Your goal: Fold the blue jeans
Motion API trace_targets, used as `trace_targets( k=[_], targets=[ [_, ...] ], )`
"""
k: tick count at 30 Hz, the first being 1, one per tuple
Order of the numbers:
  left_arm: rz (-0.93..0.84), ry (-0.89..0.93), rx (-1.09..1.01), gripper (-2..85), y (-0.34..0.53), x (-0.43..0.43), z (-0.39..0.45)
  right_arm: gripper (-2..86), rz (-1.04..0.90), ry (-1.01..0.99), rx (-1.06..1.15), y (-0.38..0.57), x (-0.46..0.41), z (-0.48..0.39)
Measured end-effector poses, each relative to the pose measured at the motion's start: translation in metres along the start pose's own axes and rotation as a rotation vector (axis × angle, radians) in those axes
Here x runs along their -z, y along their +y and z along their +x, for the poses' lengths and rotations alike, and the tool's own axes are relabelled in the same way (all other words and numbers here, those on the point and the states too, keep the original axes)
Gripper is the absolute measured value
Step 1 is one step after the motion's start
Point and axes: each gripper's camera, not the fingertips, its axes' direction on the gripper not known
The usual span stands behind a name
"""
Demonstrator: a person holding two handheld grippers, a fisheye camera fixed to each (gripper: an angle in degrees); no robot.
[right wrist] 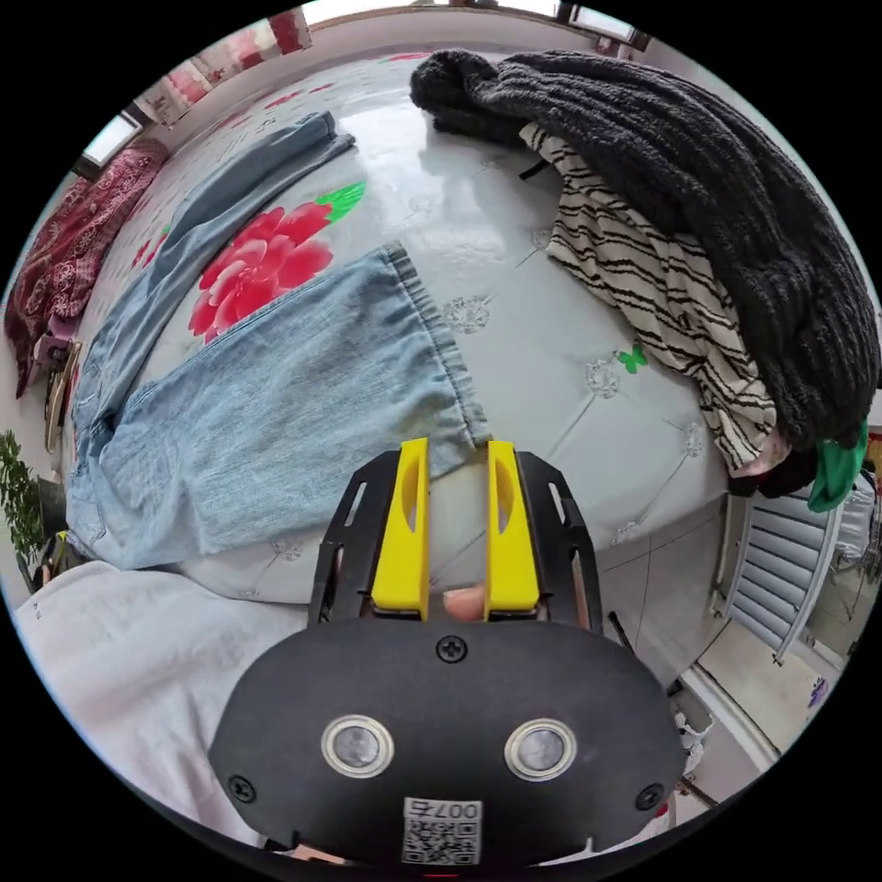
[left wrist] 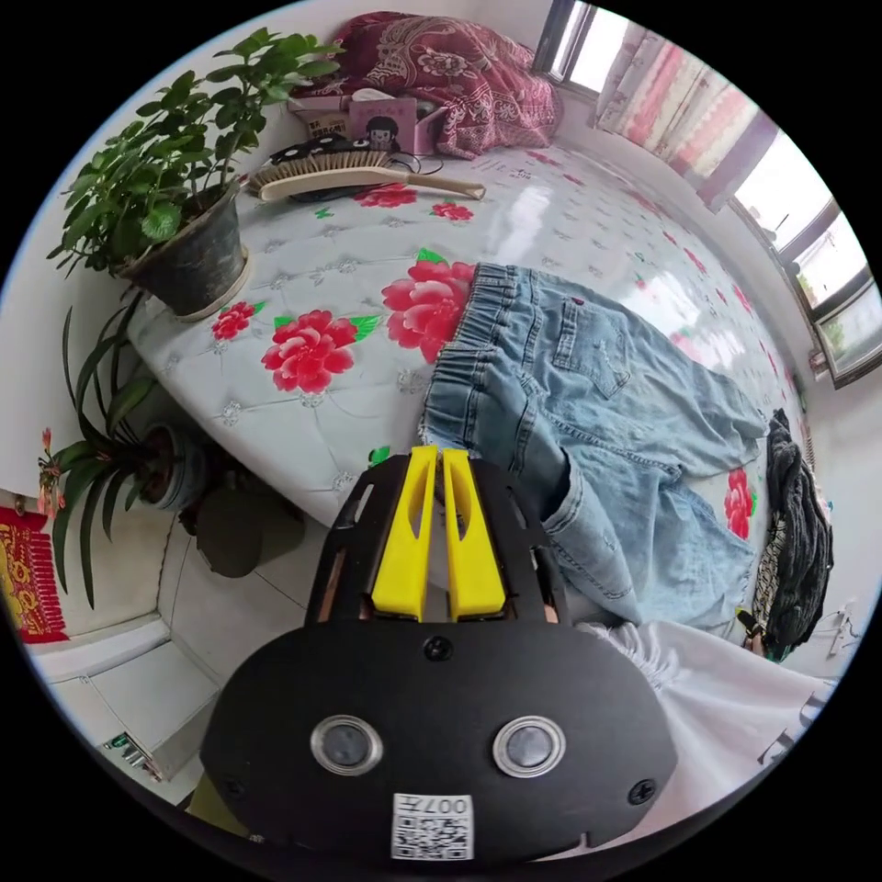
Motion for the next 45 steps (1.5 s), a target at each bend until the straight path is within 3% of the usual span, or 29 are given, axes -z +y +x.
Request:
trace_targets(
  k=[4,8,11,14,17,21,24,26,29,34,37,39,45],
  targets=[
    [0.061,0.15,-0.014,-1.0,-0.055,0.023,0.014,0.3,0.03,-0.053,0.111,-0.047,0.042,-0.01],
    [0.234,0.313,-0.071,-1.0,-0.112,0.104,0.025,-0.2,0.377,-0.32,0.143,-0.076,0.184,0.02],
    [0.347,0.324,-0.121,-1.0,-0.114,0.163,0.012,-0.2,0.6,-0.322,0.154,-0.06,0.272,0.044],
    [0.362,0.292,-0.117,-1.0,-0.087,0.177,-0.017,-0.3,0.658,-0.293,0.172,-0.037,0.302,0.065],
    [0.24,0.252,-0.048,-1.0,-0.044,0.135,-0.051,-0.2,0.571,-0.333,0.163,-0.027,0.266,0.083],
    [-0.053,0.002,0.067,-0.9,0.015,0.033,-0.094,-0.2,0.265,-0.213,0.013,-0.038,0.131,0.093],
    [-0.179,0.066,0.197,-0.8,0.044,-0.019,-0.108,-0.2,-0.062,-0.056,0.036,-0.044,0.032,0.078],
    [-0.13,0.078,0.217,-0.5,0.049,-0.022,-0.1,-0.1,-0.143,0.102,0.056,-0.043,0.007,0.066],
    [-0.077,0.109,0.131,2.5,0.041,-0.029,-0.069,0.0,-0.119,0.214,0.151,-0.047,0.008,0.048],
    [-0.141,0.143,-0.07,11.3,0.012,-0.073,-0.001,0.1,-0.165,0.257,0.214,-0.067,0.0,0.042],
    [-0.176,-0.021,-0.114,7.8,-0.004,-0.096,0.041,0.0,-0.155,0.25,0.197,-0.079,0.005,0.048],
    [-0.23,-0.145,-0.197,0.5,-0.017,-0.108,0.069,-0.1,-0.117,0.227,0.179,-0.088,0.02,0.056],
    [-0.127,-0.186,-0.283,-0.7,-0.041,-0.045,0.047,-0.2,0.054,-0.004,0.083,-0.094,0.075,0.099]
  ],
)
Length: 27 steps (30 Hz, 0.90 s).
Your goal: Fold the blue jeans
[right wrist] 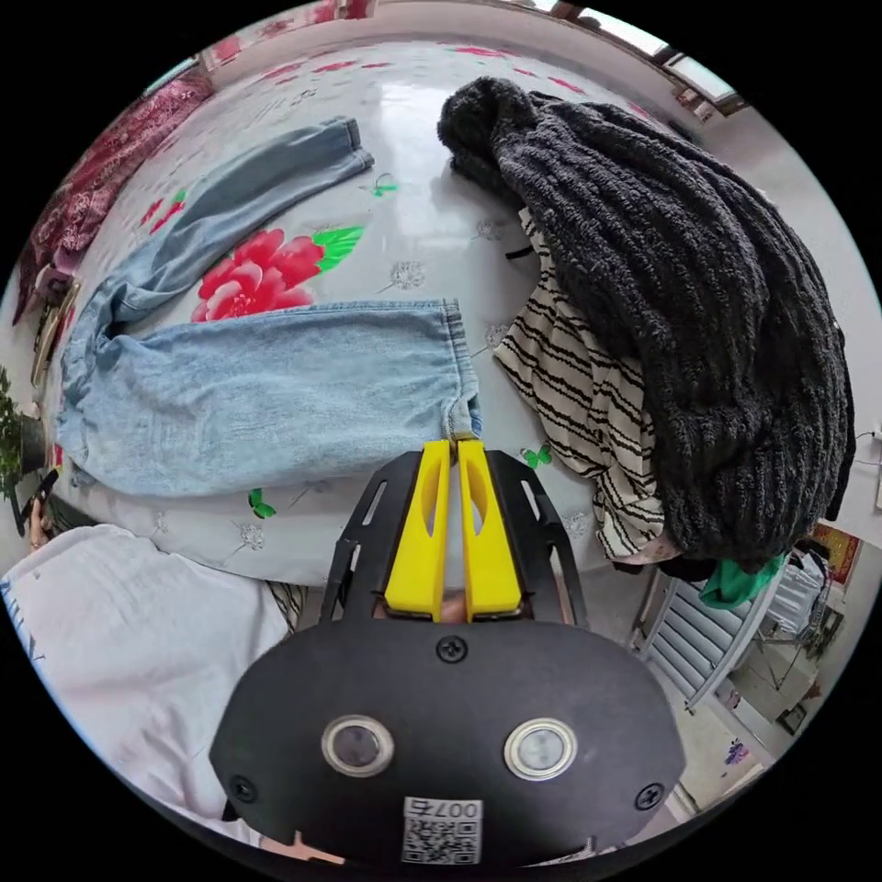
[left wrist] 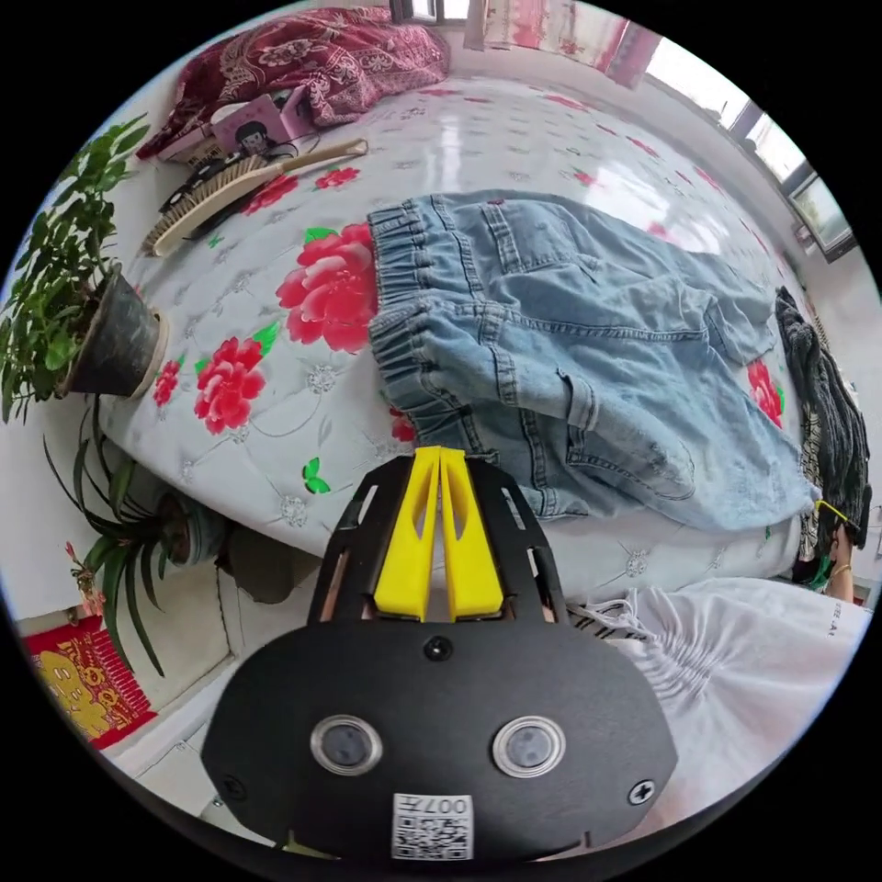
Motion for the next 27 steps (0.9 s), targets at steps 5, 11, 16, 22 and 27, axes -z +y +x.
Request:
trace_targets(
  k=[5,11,16,22,27],
  targets=[
    [0.04,0.219,0.039,0.5,0.014,0.009,-0.037,-0.2,-0.025,-0.082,-0.11,0.006,-0.023,0.025],
    [-0.127,0.276,0.024,15.6,-0.012,-0.073,0.029,-0.2,-0.155,0.043,-0.106,-0.008,-0.066,0.014],
    [-0.149,0.164,-0.019,13.2,-0.037,-0.081,0.058,-0.2,-0.148,0.085,-0.053,-0.027,-0.059,0.007],
    [0.077,0.276,-0.082,11.5,-0.034,0.004,0.024,-0.2,-0.013,0.016,-0.024,-0.032,-0.019,0.01],
    [0.016,0.153,-0.204,11.8,0.005,0.008,0.003,-0.2,0.044,-0.163,-0.082,-0.003,-0.035,0.027]
  ],
)
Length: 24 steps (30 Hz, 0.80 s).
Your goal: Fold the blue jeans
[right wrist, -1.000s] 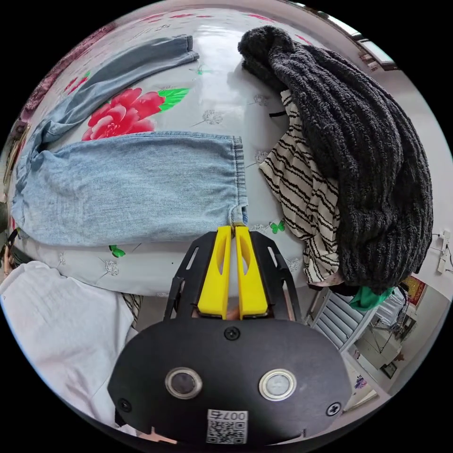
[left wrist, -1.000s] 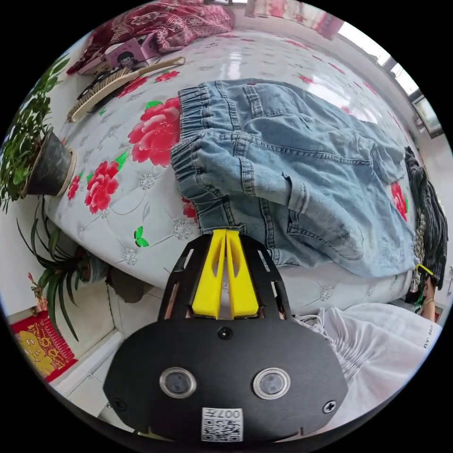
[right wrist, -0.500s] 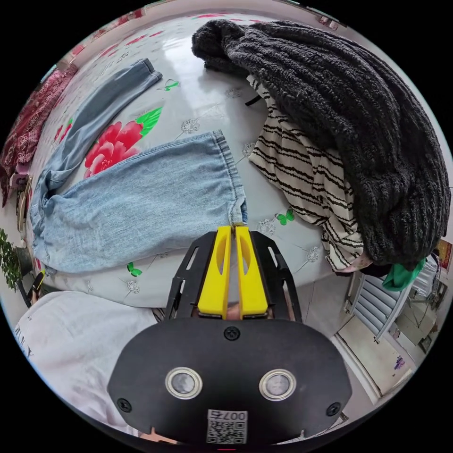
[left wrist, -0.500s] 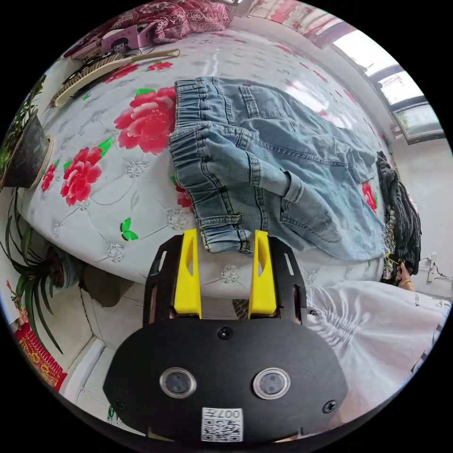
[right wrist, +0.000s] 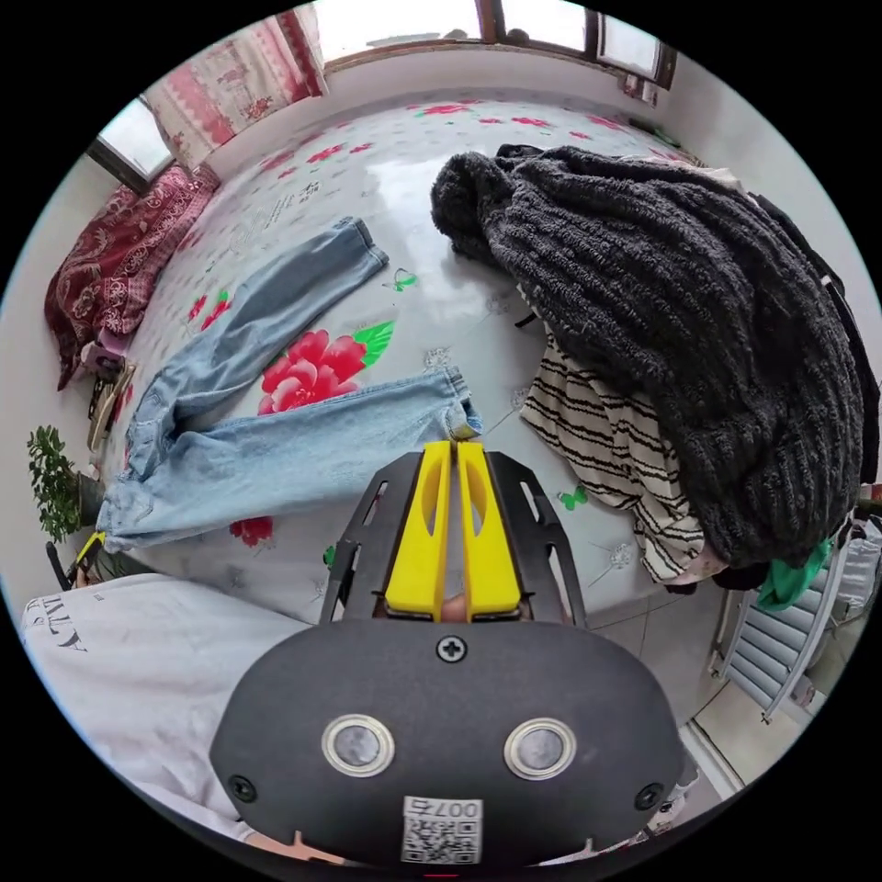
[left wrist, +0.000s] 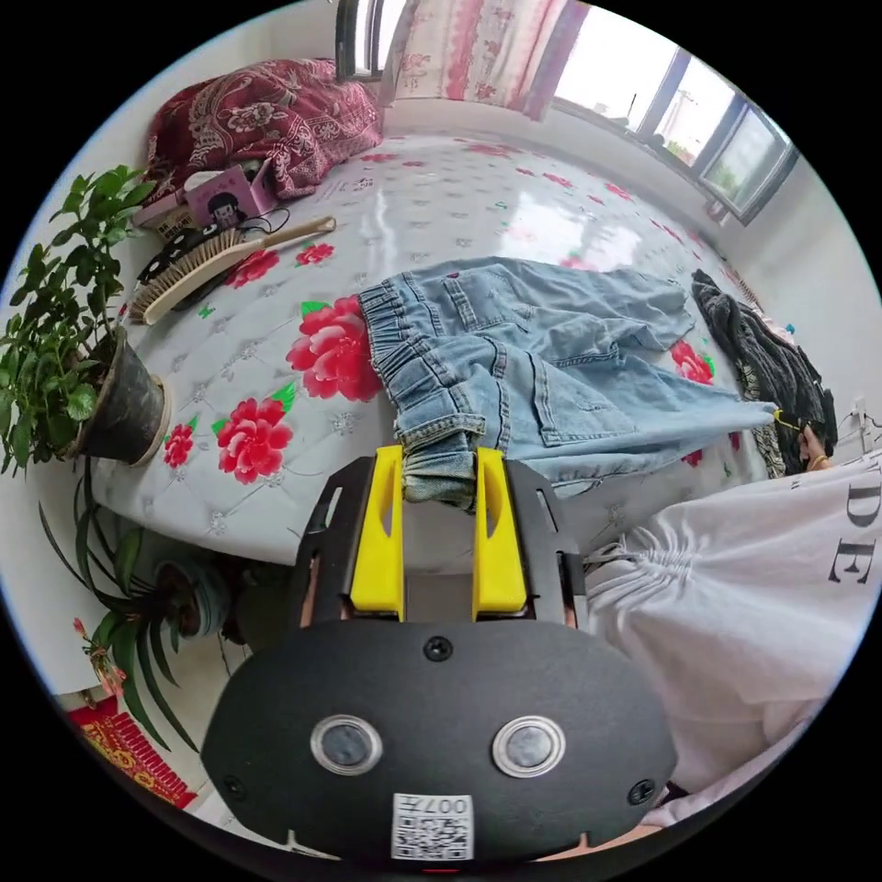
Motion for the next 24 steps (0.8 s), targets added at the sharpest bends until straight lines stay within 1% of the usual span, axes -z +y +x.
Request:
trace_targets(
  k=[1,3,5,6,9,10,11,13,15,17,19,21,22,24],
  targets=[
    [-0.04,-0.011,-0.006,11.9,0.005,-0.013,0.0,-0.1,-0.055,0.009,0.004,0.003,-0.014,0.001],
    [-0.201,0.003,-0.008,12.5,0.027,-0.064,0.005,0.0,-0.248,0.137,0.018,0.02,-0.067,0.003],
    [-0.265,-0.003,-0.009,12.9,0.039,-0.082,0.012,0.3,-0.309,0.209,0.009,0.034,-0.086,0.006],
    [-0.252,0.0,0.007,12.9,0.045,-0.081,0.015,0.6,-0.283,0.21,0.002,0.039,-0.084,0.007],
    [-0.198,0.006,0.061,12.1,0.048,-0.057,0.007,2.3,-0.286,0.197,-0.013,0.036,-0.068,0.015],
    [-0.179,-0.014,0.081,11.5,0.047,-0.049,0.003,2.6,-0.272,0.197,-0.009,0.034,-0.062,0.016],
    [-0.126,-0.047,0.113,10.6,0.042,-0.031,-0.005,3.2,-0.223,0.21,-0.003,0.029,-0.045,0.017],
    [-0.049,-0.047,0.14,10.1,0.03,-0.001,-0.018,3.8,-0.117,0.234,0.007,0.018,-0.016,0.015],
    [0.048,-0.068,0.111,10.1,0.003,0.03,-0.026,4.8,-0.005,0.204,0.059,-0.005,0.012,0.005],
    [0.079,-0.104,0.061,10.2,-0.029,0.034,-0.025,5.6,0.045,0.155,0.111,-0.032,0.019,-0.008],
    [0.086,-0.104,0.008,10.5,-0.07,0.023,-0.02,6.5,0.088,0.079,0.155,-0.066,0.018,-0.027],
    [0.075,-0.075,-0.034,11.1,-0.13,-0.008,-0.01,7.3,0.125,-0.034,0.187,-0.117,0.009,-0.055],
    [0.067,-0.064,-0.044,11.3,-0.145,-0.017,-0.007,7.4,0.133,-0.058,0.19,-0.129,0.005,-0.063],
    [0.032,-0.036,-0.087,12.2,-0.202,-0.049,0.006,8.0,0.145,-0.144,0.185,-0.181,-0.012,-0.09]
  ],
)
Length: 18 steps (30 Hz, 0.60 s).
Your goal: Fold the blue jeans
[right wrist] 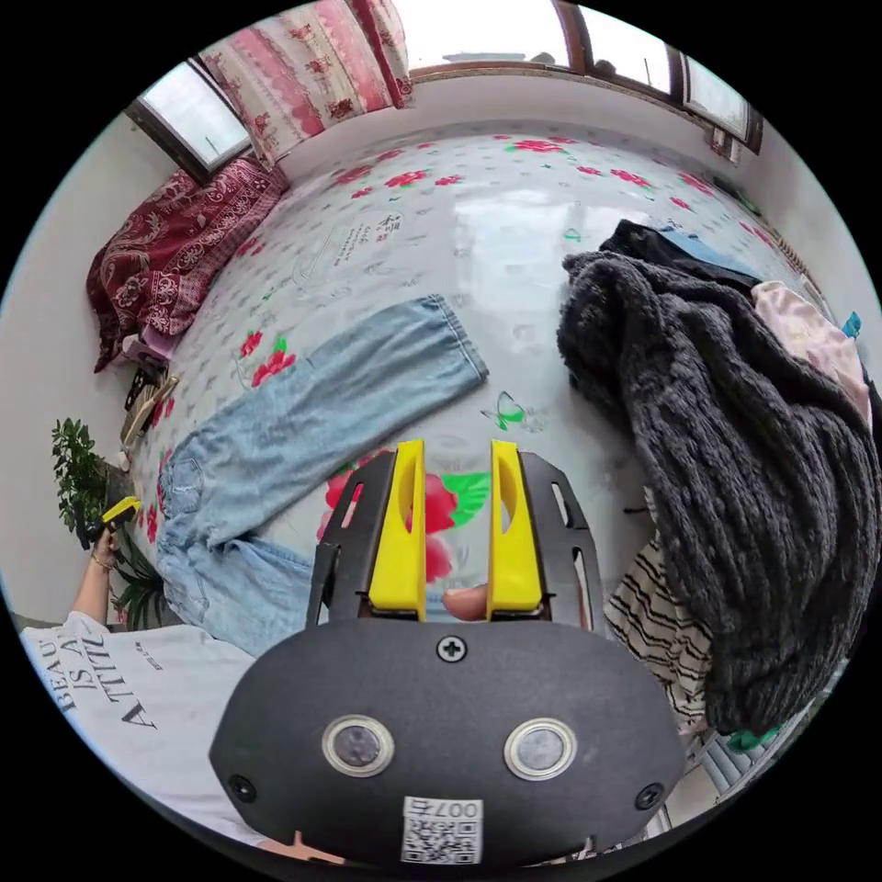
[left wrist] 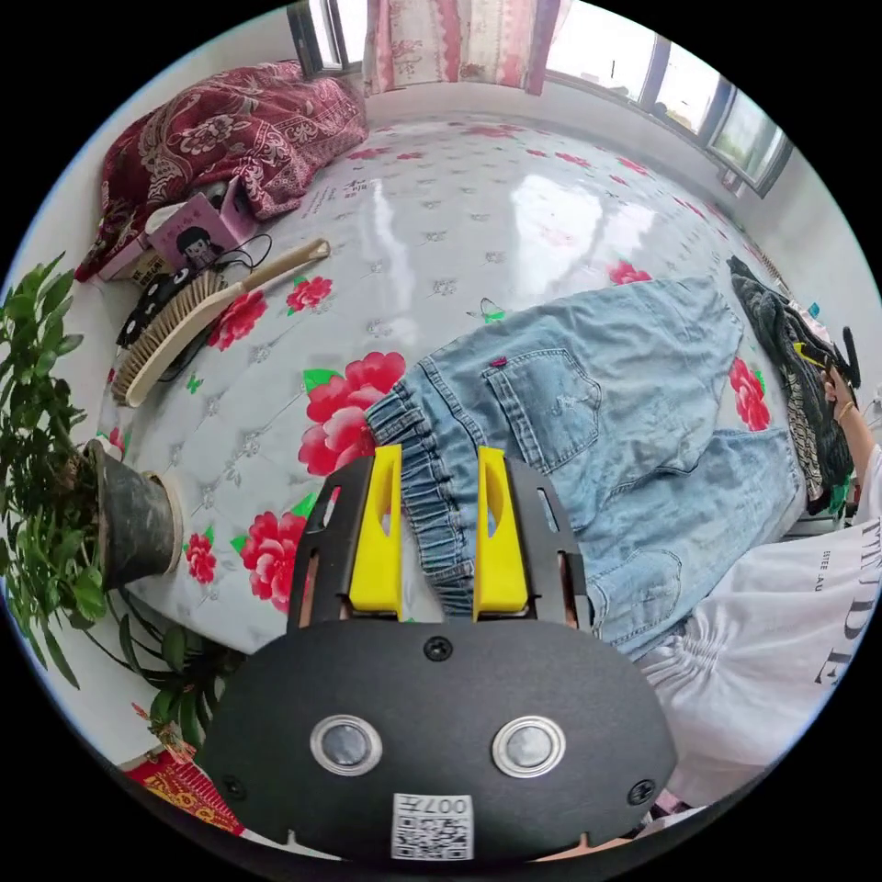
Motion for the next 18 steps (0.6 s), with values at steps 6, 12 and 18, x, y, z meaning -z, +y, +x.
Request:
trace_targets(
  k=[6,12,18],
  targets=[
    [-0.251,-0.066,-0.191,13.1,-0.088,-0.084,0.034,9.6,-0.058,-0.001,0.017,-0.108,-0.071,-0.02],
    [-0.285,0.034,-0.263,10.2,-0.095,-0.094,0.028,9.8,-0.184,0.104,0.02,-0.17,-0.145,-0.011],
    [-0.234,0.072,-0.214,3.6,-0.085,-0.088,0.018,3.7,-0.292,0.236,0.106,-0.172,-0.159,-0.025]
  ],
)
